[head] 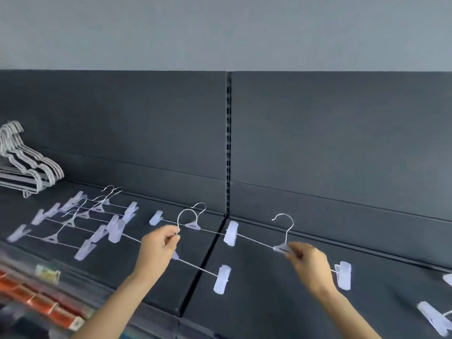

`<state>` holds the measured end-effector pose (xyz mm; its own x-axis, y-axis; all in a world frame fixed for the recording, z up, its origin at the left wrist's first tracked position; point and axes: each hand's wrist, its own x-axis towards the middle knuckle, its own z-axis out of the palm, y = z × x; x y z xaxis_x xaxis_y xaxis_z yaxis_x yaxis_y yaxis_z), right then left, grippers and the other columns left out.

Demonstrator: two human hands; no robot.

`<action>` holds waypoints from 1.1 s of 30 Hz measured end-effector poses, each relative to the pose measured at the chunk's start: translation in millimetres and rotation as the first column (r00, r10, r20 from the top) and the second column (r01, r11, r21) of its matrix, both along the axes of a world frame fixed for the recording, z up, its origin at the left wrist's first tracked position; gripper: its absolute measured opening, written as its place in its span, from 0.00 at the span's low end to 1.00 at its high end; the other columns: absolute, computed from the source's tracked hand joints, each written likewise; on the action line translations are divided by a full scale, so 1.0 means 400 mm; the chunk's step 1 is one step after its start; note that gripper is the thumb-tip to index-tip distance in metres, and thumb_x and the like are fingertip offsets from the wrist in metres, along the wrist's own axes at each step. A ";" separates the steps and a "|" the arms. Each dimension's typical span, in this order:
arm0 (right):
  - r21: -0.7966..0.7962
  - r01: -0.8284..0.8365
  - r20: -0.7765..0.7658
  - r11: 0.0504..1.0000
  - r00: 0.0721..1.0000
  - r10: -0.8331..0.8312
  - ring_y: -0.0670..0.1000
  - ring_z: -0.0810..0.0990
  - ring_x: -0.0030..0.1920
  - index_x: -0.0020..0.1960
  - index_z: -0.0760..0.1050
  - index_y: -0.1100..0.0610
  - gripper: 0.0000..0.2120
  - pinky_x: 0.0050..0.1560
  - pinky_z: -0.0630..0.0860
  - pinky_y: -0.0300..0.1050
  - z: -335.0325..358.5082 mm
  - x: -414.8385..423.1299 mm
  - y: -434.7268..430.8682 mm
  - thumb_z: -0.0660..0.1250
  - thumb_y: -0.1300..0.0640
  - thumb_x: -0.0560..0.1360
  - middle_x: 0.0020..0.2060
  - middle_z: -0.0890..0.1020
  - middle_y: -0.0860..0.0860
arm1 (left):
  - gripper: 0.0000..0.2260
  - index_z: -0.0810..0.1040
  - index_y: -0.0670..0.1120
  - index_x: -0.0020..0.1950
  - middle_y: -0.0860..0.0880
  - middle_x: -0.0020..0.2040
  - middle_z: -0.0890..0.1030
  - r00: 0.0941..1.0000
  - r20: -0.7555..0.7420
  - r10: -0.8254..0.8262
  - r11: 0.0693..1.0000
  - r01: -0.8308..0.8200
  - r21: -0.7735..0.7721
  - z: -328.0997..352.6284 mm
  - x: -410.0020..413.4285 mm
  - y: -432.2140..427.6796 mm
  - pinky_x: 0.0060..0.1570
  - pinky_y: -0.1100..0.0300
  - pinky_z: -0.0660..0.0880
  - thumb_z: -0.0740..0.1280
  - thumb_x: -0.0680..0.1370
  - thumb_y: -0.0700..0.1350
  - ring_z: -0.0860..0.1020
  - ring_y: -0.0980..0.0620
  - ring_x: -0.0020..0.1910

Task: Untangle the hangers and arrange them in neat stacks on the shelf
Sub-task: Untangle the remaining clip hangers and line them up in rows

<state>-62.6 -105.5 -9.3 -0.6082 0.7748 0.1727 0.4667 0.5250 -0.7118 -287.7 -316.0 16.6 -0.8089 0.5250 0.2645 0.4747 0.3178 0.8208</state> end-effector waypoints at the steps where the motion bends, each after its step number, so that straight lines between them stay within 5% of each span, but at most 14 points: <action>1: 0.015 -0.026 0.020 1.000 0.999 0.026 0.47 0.77 0.42 0.43 0.80 0.44 0.11 0.39 0.71 0.37 -0.007 -0.061 -0.024 0.64 0.60 0.74 0.39 0.81 0.43 | 0.19 0.74 0.56 0.35 0.37 0.35 0.81 1.000 0.009 0.010 1.000 -0.010 0.003 0.000 -0.046 -0.030 0.36 0.58 0.75 0.65 0.74 0.31 0.78 0.59 0.26; 4: 0.068 -0.078 0.127 0.995 0.989 0.069 0.53 0.74 0.40 0.45 0.78 0.57 0.06 0.38 0.68 0.44 -0.024 -0.247 -0.112 0.62 0.62 0.74 0.38 0.79 0.53 | 0.18 0.75 0.54 0.34 0.38 0.36 0.80 0.999 0.041 -0.008 1.000 0.008 -0.008 -0.008 -0.181 -0.097 0.32 0.63 0.77 0.65 0.73 0.30 0.77 0.51 0.30; 7: 0.067 -0.138 0.190 0.988 0.974 0.124 0.48 0.68 0.32 0.31 0.66 0.53 0.15 0.31 0.63 0.40 -0.046 -0.407 -0.183 0.59 0.65 0.74 0.30 0.69 0.48 | 0.19 0.75 0.56 0.34 0.47 0.33 0.79 0.998 0.033 -0.049 0.998 0.049 -0.028 -0.018 -0.284 -0.125 0.32 0.65 0.77 0.67 0.72 0.31 0.77 0.55 0.28; 10: 0.077 -0.152 0.236 0.985 0.963 0.130 0.51 0.67 0.36 0.28 0.55 0.52 0.19 0.33 0.59 0.42 -0.074 -0.511 -0.209 0.58 0.67 0.72 0.28 0.64 0.45 | 0.18 0.75 0.56 0.34 0.53 0.28 0.79 0.994 0.050 -0.101 0.994 0.103 -0.041 -0.028 -0.351 -0.133 0.30 0.69 0.75 0.68 0.72 0.32 0.78 0.61 0.30; 15: 0.016 -0.122 0.253 0.992 0.961 0.114 0.55 0.72 0.39 0.38 0.73 0.65 0.08 0.47 0.73 0.48 -0.066 -0.560 -0.210 0.57 0.67 0.74 0.34 0.73 0.53 | 0.16 0.75 0.54 0.33 0.57 0.27 0.79 0.980 0.079 -0.185 0.980 0.190 -0.061 -0.034 -0.391 -0.133 0.30 0.69 0.75 0.67 0.72 0.33 0.78 0.59 0.28; 18: 0.003 -0.063 0.223 0.998 0.973 0.061 0.48 0.75 0.46 0.45 0.77 0.60 0.11 0.47 0.69 0.31 -0.016 -0.531 -0.212 0.56 0.66 0.76 0.45 0.78 0.52 | 0.12 0.78 0.47 0.34 0.49 0.27 0.78 0.956 0.150 -0.251 0.967 0.256 -0.014 -0.015 -0.385 -0.117 0.33 0.61 0.79 0.65 0.74 0.33 0.78 0.55 0.27; 21: -0.002 -0.030 0.072 1.000 0.997 0.030 0.49 0.76 0.50 0.53 0.79 0.61 0.11 0.49 0.69 0.36 0.033 -0.498 -0.200 0.60 0.65 0.75 0.49 0.79 0.50 | 0.12 0.79 0.47 0.35 0.51 0.24 0.78 0.913 0.240 -0.329 0.944 0.310 0.115 0.035 -0.355 -0.080 0.38 0.58 0.79 0.65 0.74 0.33 0.81 0.53 0.29; 26: -0.076 -0.309 0.024 0.948 0.950 0.311 0.43 0.71 0.58 0.64 0.70 0.49 0.22 0.51 0.63 0.21 0.110 -0.472 -0.213 0.63 0.65 0.74 0.58 0.70 0.38 | 0.05 0.79 0.41 0.38 0.48 0.29 0.78 0.583 0.512 -0.630 0.776 0.471 0.420 0.119 -0.276 -0.002 0.50 0.53 0.76 0.67 0.73 0.33 0.82 0.49 0.39; 30: -0.114 -0.429 0.011 0.896 0.901 0.433 0.39 0.57 0.69 0.58 0.65 0.32 0.27 0.67 0.60 0.37 0.110 -0.456 -0.236 0.64 0.62 0.72 0.69 0.60 0.37 | 0.08 0.78 0.40 0.41 0.46 0.34 0.81 0.359 0.566 -0.742 0.660 0.541 0.522 0.119 -0.243 0.040 0.50 0.63 0.78 0.61 0.76 0.31 0.83 0.49 0.45; 33: -0.028 -0.414 0.016 0.910 0.910 0.415 0.45 0.59 0.69 0.51 0.74 0.38 0.15 0.69 0.60 0.45 0.099 -0.430 -0.228 0.65 0.58 0.73 0.68 0.66 0.44 | 0.10 0.79 0.40 0.39 0.46 0.35 0.81 0.295 0.597 -0.746 0.638 0.573 0.514 0.095 -0.250 0.047 0.50 0.64 0.78 0.61 0.76 0.31 0.82 0.48 0.51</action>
<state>-234.6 -196.6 30.2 -0.8788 0.4557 0.1414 0.2253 0.6576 -0.7188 -387.7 -297.3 54.4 -0.1400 0.9889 -0.0500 -0.3050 0.0049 0.9523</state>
